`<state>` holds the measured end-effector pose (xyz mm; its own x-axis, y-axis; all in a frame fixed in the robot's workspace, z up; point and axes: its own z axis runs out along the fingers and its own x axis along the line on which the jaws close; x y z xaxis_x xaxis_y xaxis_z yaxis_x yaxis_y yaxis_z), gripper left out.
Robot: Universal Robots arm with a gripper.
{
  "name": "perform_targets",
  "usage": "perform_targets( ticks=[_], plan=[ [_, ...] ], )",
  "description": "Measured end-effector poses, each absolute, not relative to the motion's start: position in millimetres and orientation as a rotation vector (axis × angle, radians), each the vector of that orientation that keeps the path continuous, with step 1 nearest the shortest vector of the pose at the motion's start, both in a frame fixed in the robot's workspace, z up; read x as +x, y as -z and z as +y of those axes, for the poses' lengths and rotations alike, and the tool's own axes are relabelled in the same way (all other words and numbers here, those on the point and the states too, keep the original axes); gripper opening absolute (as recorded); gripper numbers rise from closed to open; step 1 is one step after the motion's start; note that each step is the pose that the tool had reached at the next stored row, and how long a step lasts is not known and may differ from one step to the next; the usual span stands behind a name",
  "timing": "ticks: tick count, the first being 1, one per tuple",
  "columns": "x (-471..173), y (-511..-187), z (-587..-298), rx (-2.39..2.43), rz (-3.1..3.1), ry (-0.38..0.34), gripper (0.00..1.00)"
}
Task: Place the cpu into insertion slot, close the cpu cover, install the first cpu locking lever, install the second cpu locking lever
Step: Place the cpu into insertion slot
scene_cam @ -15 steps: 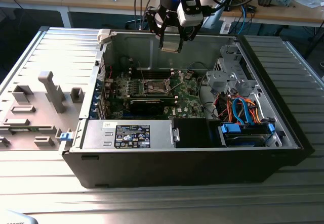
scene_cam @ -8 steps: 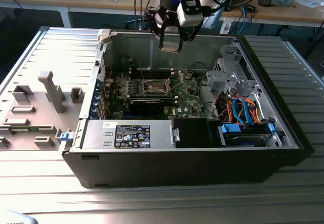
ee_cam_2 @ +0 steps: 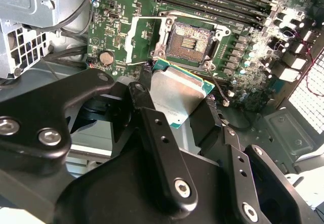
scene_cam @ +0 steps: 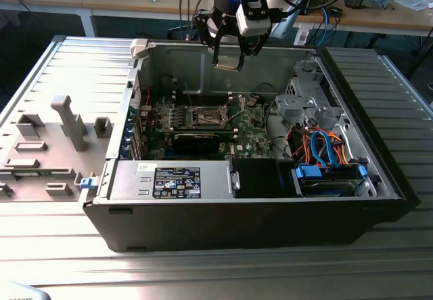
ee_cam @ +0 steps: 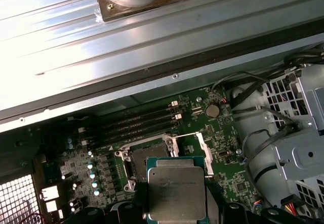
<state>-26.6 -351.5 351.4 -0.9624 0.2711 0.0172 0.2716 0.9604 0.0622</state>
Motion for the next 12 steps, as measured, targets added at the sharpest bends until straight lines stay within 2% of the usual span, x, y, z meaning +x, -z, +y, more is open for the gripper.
perform_targets(
  ticks=[12],
  plan=[
    [-26.6, -350.2, -351.5, -0.454, -3.099, 0.1, 0.55]
  ],
)
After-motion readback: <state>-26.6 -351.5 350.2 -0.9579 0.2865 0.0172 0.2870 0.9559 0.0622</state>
